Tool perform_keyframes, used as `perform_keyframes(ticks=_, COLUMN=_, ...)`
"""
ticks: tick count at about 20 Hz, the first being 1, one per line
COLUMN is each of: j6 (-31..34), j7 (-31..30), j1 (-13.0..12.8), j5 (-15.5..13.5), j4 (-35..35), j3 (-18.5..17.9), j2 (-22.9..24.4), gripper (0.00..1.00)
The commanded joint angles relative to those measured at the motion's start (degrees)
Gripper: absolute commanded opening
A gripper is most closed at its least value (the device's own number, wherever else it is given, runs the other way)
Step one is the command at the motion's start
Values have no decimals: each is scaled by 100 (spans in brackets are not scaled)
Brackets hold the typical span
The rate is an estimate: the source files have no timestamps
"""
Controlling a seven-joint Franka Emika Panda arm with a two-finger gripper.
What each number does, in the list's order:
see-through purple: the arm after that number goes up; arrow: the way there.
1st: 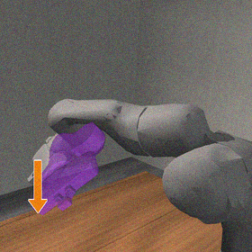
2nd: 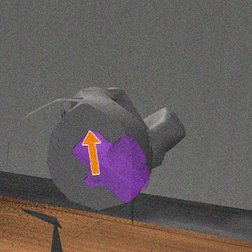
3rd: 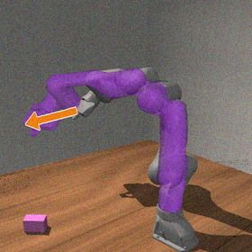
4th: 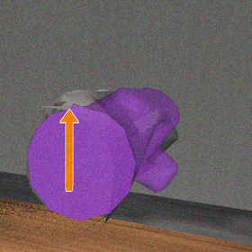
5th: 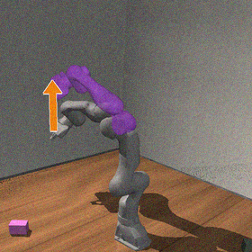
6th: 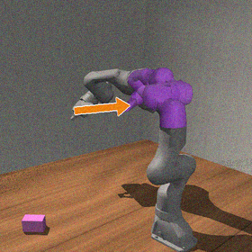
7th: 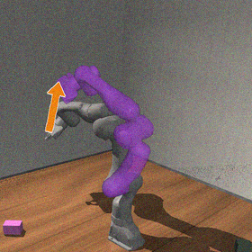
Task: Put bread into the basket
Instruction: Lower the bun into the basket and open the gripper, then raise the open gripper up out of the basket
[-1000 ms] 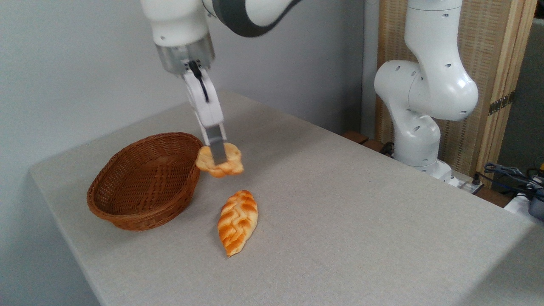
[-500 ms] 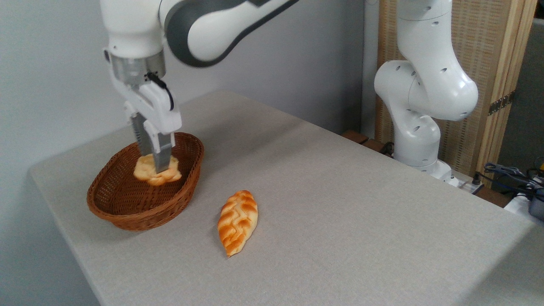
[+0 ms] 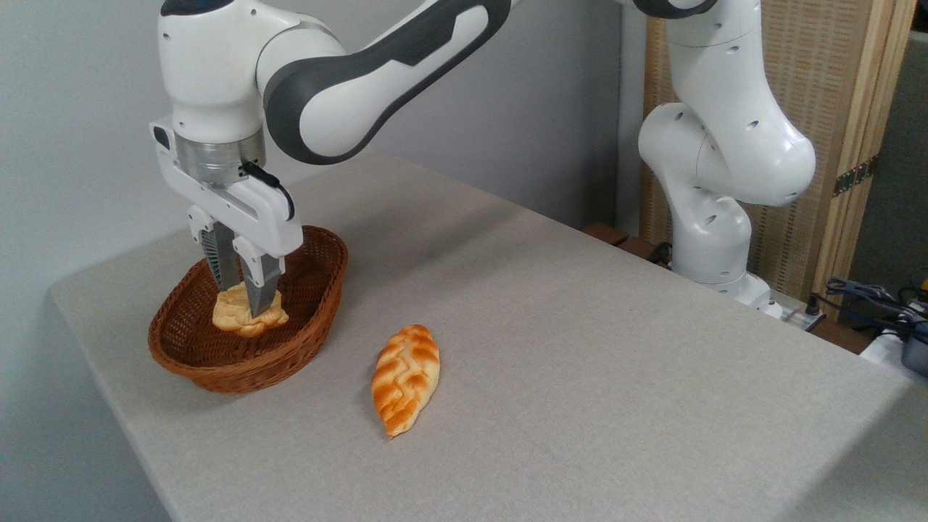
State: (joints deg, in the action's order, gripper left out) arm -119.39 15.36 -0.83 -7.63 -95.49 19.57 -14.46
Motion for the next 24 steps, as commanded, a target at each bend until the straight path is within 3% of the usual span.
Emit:
perform_keyframes(ticks=1, j6=-32, j7=-104, j1=4, j5=-2, j4=118, j3=11, j2=-66, gripper=100)
perform_keyframes(ticks=10, j6=73, j7=-95, j1=21, j5=156, j4=110, j3=29, j2=4, gripper=100)
perform_keyframes(ticks=13, j6=477, j7=28, j1=92, j5=235, j4=118, j3=-50, j2=171, gripper=100)
perform_keyframes(ticks=15, j6=820, j7=317, j1=109, j5=402, j4=110, j3=-304, j2=390, gripper=100)
perform_keyframes(ticks=20, j6=1645, j7=1431, j1=118, j5=411, j4=92, j3=-866, j2=786, gripper=100)
perform_keyframes(ticks=24, j6=1937, j7=2319, j1=118, j5=411, j4=39, j3=-1244, j2=909, gripper=100)
